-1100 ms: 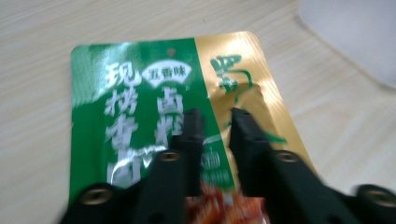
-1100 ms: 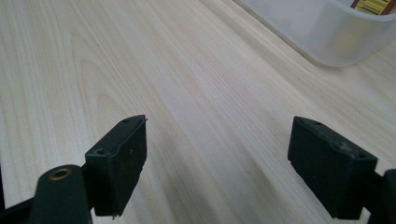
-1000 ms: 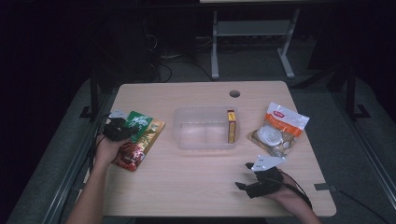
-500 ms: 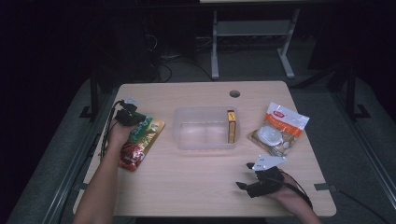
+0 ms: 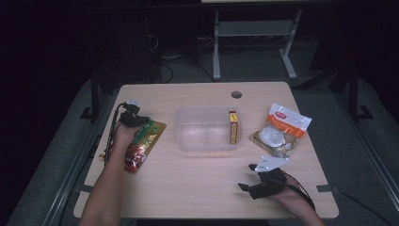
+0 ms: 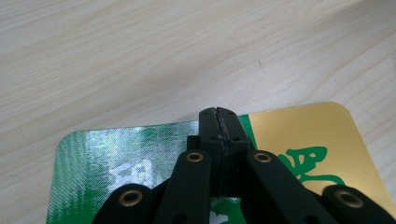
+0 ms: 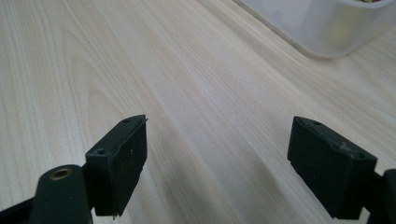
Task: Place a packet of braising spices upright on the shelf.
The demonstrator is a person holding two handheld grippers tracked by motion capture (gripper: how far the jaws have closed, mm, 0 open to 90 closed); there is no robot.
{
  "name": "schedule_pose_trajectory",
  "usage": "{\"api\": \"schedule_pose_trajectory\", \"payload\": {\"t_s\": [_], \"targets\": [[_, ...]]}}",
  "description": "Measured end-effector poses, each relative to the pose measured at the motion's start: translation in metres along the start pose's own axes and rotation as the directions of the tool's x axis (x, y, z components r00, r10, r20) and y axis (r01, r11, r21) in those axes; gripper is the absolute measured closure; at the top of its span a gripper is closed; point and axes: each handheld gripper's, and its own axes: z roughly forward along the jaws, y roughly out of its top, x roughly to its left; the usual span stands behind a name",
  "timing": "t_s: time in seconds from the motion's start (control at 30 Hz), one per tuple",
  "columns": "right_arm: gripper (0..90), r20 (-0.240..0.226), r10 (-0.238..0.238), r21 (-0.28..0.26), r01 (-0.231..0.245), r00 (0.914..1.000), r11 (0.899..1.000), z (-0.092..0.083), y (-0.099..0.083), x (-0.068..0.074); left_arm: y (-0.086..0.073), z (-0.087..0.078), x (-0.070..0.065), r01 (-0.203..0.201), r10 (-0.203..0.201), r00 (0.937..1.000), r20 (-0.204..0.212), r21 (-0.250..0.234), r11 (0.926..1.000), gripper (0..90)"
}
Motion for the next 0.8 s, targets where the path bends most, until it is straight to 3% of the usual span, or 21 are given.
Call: {"api": "schedule_pose_trajectory", "payload": {"t_s": [0.3, 0.63, 0.8], "targets": [[19.3, 0.000, 0.001, 0.001, -0.001, 1.0000, 1.000, 0.000, 0.000, 0.000, 0.001, 0.000, -0.004, -0.015, 0.015, 0.9998, 0.009, 0.010, 0.9998, 90.0], [19.3, -0.001, -0.010, 0.001, 0.010, 0.9999, 1.000, 0.000, 0.001, 0.001, 0.002, -0.002, -0.021, -0.072, 0.068, 0.9959, 0.060, 0.053, 0.9961, 90.0], [19.4, 0.000, -0.015, 0.002, 0.015, 0.9999, 1.000, 0.000, 0.001, 0.002, -0.004, -0.005, -0.032, -0.077, 0.072, 0.9913, 0.110, 0.036, 0.9964, 90.0]]}}
